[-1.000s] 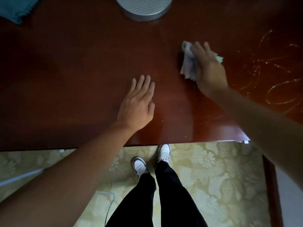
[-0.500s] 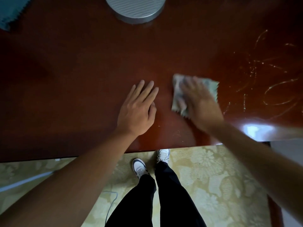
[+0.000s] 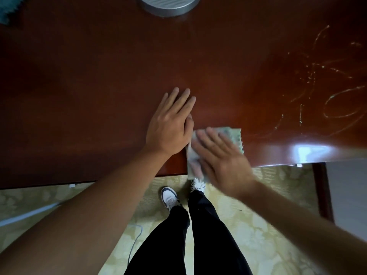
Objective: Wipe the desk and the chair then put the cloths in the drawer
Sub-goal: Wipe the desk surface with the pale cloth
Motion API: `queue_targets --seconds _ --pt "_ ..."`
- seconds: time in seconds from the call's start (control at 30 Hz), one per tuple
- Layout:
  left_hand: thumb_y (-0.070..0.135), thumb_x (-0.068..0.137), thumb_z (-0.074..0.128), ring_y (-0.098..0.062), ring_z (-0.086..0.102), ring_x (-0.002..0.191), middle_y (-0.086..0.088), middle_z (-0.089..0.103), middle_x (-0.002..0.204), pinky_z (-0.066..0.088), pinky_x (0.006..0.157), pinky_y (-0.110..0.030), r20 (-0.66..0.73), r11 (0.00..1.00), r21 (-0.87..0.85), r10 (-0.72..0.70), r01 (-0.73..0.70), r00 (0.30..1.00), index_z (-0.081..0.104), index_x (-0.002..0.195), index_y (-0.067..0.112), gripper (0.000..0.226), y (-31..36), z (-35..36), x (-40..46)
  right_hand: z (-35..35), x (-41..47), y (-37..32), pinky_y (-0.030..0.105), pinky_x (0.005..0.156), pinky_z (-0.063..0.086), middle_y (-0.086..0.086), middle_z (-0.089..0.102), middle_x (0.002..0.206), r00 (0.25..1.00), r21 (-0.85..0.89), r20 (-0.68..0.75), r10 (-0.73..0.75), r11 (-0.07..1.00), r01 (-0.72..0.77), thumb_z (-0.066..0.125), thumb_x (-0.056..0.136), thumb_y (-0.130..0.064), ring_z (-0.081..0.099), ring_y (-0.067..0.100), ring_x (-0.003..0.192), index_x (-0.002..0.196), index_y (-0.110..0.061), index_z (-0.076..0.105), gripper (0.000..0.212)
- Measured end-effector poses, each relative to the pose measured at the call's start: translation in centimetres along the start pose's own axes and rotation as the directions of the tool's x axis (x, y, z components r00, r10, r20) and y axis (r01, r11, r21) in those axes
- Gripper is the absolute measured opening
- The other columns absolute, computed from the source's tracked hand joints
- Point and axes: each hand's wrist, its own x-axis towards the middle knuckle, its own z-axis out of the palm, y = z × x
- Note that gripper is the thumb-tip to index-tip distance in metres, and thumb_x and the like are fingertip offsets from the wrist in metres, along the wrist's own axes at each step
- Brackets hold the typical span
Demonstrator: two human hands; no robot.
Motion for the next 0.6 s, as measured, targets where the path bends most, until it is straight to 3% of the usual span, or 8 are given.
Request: queue_targets --seconds 0.2,0.33,0.47,0.53,0.6 --pt "0.021 0.097 0.044 -0.032 0.042 0.141 -0.011 0.054 0.145 0.028 0.12 -0.046 0.022 0.999 -0.032 -0.006 0.006 1.0 0.061 0.134 0.006 0.044 -0.2 -0.3 0.0 -1.4 7.8 6.3 0.054 0.118 0.021 0.017 0.034 0.155 0.962 -0.077 -0.095 0.255 0.962 -0.262 0.037 0.103 -0.032 0.025 0.037 0.146 0.148 -0.009 0.04 0.051" --pt "0.024 0.096 0.044 -0.032 0.042 0.141 -0.011 0.054 0.145 0.027 0.12 -0.045 0.03 0.995 -0.097 -0.032 0.035 0.999 0.062 0.133 0.006 0.045 -0.2 -0.4 0.1 0.6 3.2 1.3 0.055 0.117 0.023 0.018 0.04 0.151 0.989 -0.007 -0.104 0.109 0.994 -0.111 0.049 0.095 -0.022 0.031 0.038 0.143 0.142 -0.005 0.049 0.05" --pt "0.031 0.095 0.044 -0.029 0.039 0.144 -0.009 0.051 0.148 0.026 0.121 -0.044 0.062 0.997 -0.077 -0.027 0.032 0.998 0.059 0.136 0.009 0.049 -0.2 -0.6 0.0 1.0 -2.7 -2.8 0.051 0.119 0.022 0.012 0.032 0.157 0.998 -0.014 0.025 -0.05 0.999 0.05 0.053 0.088 -0.012 0.021 0.03 0.149 0.147 -0.009 0.042 0.061" --pt "0.033 0.094 0.044 -0.029 0.039 0.143 -0.009 0.05 0.149 0.027 0.12 -0.045 0.073 0.998 -0.061 -0.022 0.026 0.997 0.059 0.137 0.01 0.051 -0.1 -0.7 0.1 0.5 -1.7 -1.1 0.05 0.119 0.022 0.012 0.034 0.156 0.998 -0.032 0.042 -0.044 0.998 0.045 0.045 0.091 -0.015 0.025 0.032 0.147 0.147 -0.01 0.042 0.057" --pt "0.033 0.094 0.044 -0.03 0.039 0.143 -0.009 0.05 0.149 0.028 0.12 -0.046 0.069 0.999 -0.048 -0.021 0.024 0.997 0.059 0.136 0.009 0.051 -0.2 -0.8 0.1 -0.2 1.2 1.4 0.052 0.118 0.024 0.015 0.039 0.152 0.999 -0.022 -0.004 0.054 0.998 -0.054 0.041 0.096 -0.025 0.03 0.035 0.144 0.145 -0.009 0.045 0.052"
